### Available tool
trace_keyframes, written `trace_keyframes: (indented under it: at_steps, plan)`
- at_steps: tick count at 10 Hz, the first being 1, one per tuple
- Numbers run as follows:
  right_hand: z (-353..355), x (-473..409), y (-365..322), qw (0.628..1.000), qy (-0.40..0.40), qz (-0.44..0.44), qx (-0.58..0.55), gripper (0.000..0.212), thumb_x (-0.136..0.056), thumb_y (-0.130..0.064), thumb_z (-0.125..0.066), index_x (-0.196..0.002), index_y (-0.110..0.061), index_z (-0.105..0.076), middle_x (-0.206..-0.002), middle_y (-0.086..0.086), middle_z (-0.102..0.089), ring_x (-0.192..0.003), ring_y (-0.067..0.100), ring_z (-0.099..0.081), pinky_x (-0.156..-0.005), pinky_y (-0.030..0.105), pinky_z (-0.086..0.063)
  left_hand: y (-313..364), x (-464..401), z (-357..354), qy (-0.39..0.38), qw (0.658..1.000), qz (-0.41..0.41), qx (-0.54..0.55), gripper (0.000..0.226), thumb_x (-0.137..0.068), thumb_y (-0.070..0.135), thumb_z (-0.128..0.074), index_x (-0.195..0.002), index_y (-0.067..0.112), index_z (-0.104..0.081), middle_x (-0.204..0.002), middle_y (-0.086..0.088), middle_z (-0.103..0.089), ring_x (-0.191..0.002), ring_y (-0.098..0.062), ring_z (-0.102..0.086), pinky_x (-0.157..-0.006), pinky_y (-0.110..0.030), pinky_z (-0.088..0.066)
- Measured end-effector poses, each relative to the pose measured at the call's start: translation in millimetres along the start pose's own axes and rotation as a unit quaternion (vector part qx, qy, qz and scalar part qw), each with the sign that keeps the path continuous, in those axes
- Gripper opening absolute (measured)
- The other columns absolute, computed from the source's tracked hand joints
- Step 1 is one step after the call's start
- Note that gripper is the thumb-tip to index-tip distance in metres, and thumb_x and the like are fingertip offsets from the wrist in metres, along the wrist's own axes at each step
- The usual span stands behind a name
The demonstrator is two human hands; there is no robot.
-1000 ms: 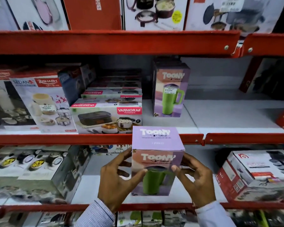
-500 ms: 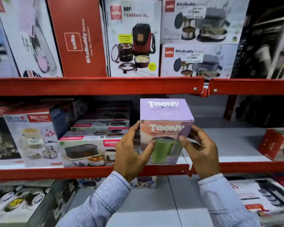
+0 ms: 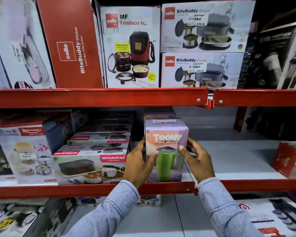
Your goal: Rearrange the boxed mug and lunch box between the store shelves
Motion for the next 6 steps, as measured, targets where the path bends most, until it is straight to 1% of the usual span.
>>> trace_keyframes:
  at_steps: [1,2,3,4,5,6]
  plan:
    - [-1,-3,1,1.0,-0.004,-0.008,0.012,0.042,-0.091,-0.033,-0.067,-0.131,-0.025,-0.061,-0.115,-0.009,-0.07,-0.103,-0.005,-0.064,-0.078,0.004,-0.05,1,-2,-1,-0.001,1.0,-0.004,-0.014,0.052,-0.092,0.044,-0.066,-0.139,0.026,-0.055,-0.098,0.021,-0.068,-0.083,0.012,-0.066,-0.076,0.002,-0.047]
    - [-3,-5,1,1.0,-0.009,-0.018,0.022,0.041,-0.091,-0.033,-0.066,-0.131,-0.025,-0.061,-0.111,-0.012,-0.07,-0.098,-0.011,-0.064,-0.073,-0.001,-0.049,0,-4,-1,-0.005,1.0,0.005,-0.024,0.052,-0.093,0.044,-0.065,-0.14,0.025,-0.055,-0.095,0.025,-0.067,-0.079,0.022,-0.062,-0.076,0.0,-0.05]
    - [-5,-6,1,1.0,-0.011,-0.016,0.019,0.039,-0.092,-0.03,-0.067,-0.131,-0.025,-0.062,-0.109,-0.013,-0.07,-0.09,-0.02,-0.064,-0.073,-0.001,-0.048,-1,-5,0,-0.013,0.999,0.016,-0.028,0.049,-0.094,0.042,-0.065,-0.138,0.023,-0.055,-0.088,0.031,-0.062,-0.078,0.024,-0.061,-0.08,-0.007,-0.055]
    - [-7,-7,1,0.999,-0.012,-0.018,0.026,0.039,-0.092,-0.029,-0.067,-0.131,-0.023,-0.062,-0.112,-0.011,-0.07,-0.091,-0.02,-0.064,-0.074,-0.001,-0.048,-2,-6,1,-0.015,0.999,0.017,-0.031,0.051,-0.094,0.044,-0.063,-0.138,0.021,-0.056,-0.091,0.026,-0.066,-0.082,0.017,-0.063,-0.084,-0.019,-0.059]
    - [-7,-6,-2,0.999,-0.012,-0.024,0.018,0.04,-0.092,-0.03,-0.066,-0.131,-0.024,-0.061,-0.118,-0.004,-0.072,-0.103,0.004,-0.069,-0.077,0.006,-0.05,0,-5,4,-0.022,0.999,0.017,-0.03,0.054,-0.094,0.045,-0.063,-0.14,0.018,-0.054,-0.095,0.018,-0.071,-0.083,0.006,-0.069,-0.084,-0.022,-0.06]
    - [-1,2,-9,0.999,0.027,-0.028,0.029,0.046,-0.092,-0.032,-0.066,-0.136,-0.021,-0.058,-0.128,0.002,-0.069,-0.111,0.019,-0.067,-0.081,0.015,-0.051,3,-2,7,-0.008,0.999,0.004,-0.033,0.054,-0.092,0.05,-0.066,-0.136,0.02,-0.057,-0.102,0.009,-0.076,-0.091,-0.01,-0.074,-0.087,-0.027,-0.061]
Point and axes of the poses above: each hand's wrist, its own x-axis away from the middle knuckle, its own z-axis out of the back of the hand, y = z × x, the point moved 5 cm from there along -x, towards the middle knuckle
